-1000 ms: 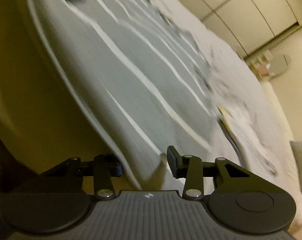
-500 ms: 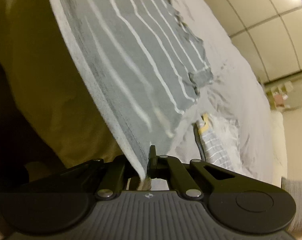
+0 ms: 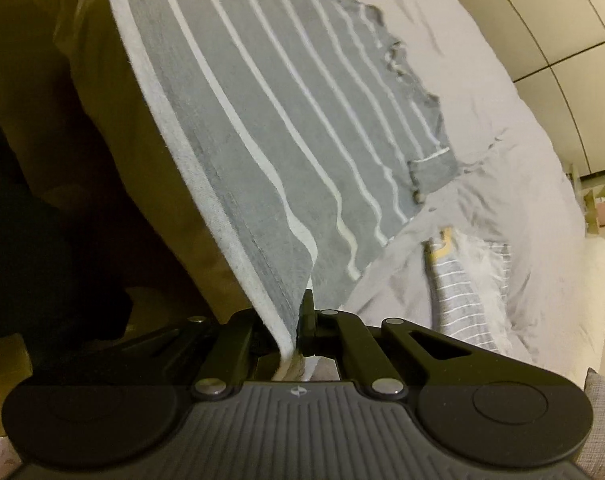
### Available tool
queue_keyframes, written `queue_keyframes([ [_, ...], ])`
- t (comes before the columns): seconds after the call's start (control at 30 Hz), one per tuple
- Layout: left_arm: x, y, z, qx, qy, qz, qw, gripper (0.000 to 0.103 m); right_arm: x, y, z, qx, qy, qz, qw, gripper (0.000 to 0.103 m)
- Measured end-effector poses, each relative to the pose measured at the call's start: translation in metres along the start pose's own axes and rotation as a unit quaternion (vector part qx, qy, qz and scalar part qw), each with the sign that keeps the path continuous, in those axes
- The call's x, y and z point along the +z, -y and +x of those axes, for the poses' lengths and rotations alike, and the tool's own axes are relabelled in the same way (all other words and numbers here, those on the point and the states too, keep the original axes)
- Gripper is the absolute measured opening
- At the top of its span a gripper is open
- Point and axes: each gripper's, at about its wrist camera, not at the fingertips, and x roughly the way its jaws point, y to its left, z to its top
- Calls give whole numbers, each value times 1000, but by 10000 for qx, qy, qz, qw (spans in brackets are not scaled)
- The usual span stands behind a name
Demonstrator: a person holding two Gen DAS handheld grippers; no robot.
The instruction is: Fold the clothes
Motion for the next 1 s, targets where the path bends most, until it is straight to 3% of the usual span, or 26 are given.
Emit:
queue_keyframes([
  [0.13,37,-53,-3,302,156,-1,9994,0,28,59,4,-100,181,107,9997,0],
  [0.27,89,-127,15,422,124,-55,9990,0,62,133,34,-1,240,36,9997,0],
  [0.4,140,-206,46,406,-18,-254,9989,0,92,200,85,281,276,-13,9992,0],
  [0.53,177,-273,95,132,-285,-620,9976,0,114,258,152,736,201,50,9971,0],
  [0.73,194,-327,171,-203,-791,-1017,9915,0,138,307,251,1493,-74,162,9886,0],
  [1.0,192,-368,231,-455,-985,-1407,9841,1,156,323,328,1821,-515,549,9804,0],
])
